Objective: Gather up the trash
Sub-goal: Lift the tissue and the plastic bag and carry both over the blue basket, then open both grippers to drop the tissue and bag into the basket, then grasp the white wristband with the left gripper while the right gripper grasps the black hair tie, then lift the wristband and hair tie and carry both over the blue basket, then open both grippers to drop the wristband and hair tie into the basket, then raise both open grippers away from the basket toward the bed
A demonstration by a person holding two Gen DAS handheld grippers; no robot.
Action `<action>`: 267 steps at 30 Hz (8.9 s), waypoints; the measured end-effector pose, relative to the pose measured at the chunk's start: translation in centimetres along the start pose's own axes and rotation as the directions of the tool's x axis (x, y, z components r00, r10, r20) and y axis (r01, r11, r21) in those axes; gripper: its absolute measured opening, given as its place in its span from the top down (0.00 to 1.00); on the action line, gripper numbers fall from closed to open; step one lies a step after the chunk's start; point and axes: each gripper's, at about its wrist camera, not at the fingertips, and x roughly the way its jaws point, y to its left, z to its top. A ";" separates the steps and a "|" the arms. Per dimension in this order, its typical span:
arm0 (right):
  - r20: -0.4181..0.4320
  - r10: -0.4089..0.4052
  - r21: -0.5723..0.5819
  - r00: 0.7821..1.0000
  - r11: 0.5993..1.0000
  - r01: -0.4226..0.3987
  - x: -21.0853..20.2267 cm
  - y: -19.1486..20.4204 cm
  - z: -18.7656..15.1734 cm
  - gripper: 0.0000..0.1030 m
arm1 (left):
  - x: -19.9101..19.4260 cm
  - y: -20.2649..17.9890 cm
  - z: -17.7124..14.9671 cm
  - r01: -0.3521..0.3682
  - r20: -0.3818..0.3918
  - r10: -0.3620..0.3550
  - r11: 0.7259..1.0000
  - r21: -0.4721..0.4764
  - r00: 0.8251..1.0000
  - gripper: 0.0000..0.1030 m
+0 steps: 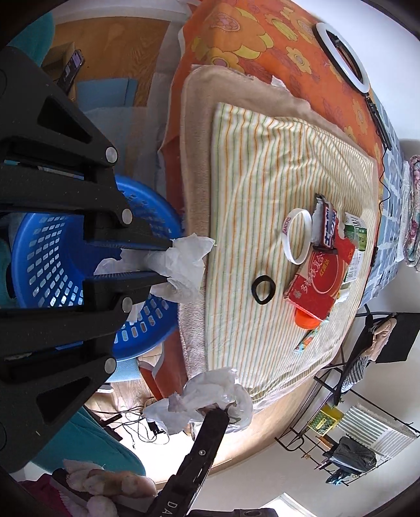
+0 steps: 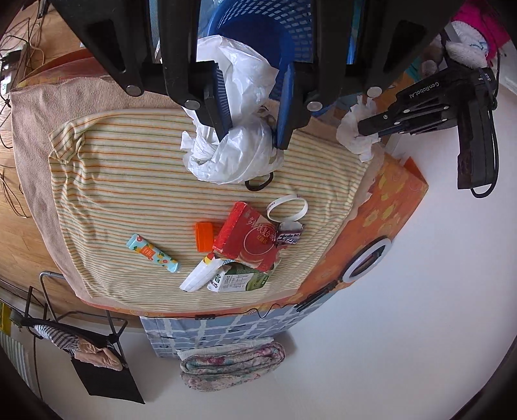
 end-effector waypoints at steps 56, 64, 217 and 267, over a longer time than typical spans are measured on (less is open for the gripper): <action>-0.246 -0.100 -0.032 0.964 0.995 0.095 4.9 1.6 -9.8 0.13 | 3.8 1.2 -4.8 -0.082 -0.139 0.075 0.996 -0.044 0.987 0.42; -0.190 -0.091 -0.003 0.978 0.996 0.092 4.2 0.7 -8.5 0.13 | 2.5 1.9 -0.5 -0.082 -0.060 0.078 0.995 -0.053 0.995 0.42; -0.243 -0.062 -0.080 0.968 0.996 0.043 5.3 1.5 -12.1 0.17 | 4.5 1.8 -6.5 -0.095 -0.137 0.083 0.992 -0.084 0.987 0.37; -0.046 -0.156 -0.060 0.987 0.986 0.154 4.8 -3.6 0.2 0.11 | 3.9 3.7 10.4 -0.069 -0.003 0.070 0.988 -0.140 0.998 0.35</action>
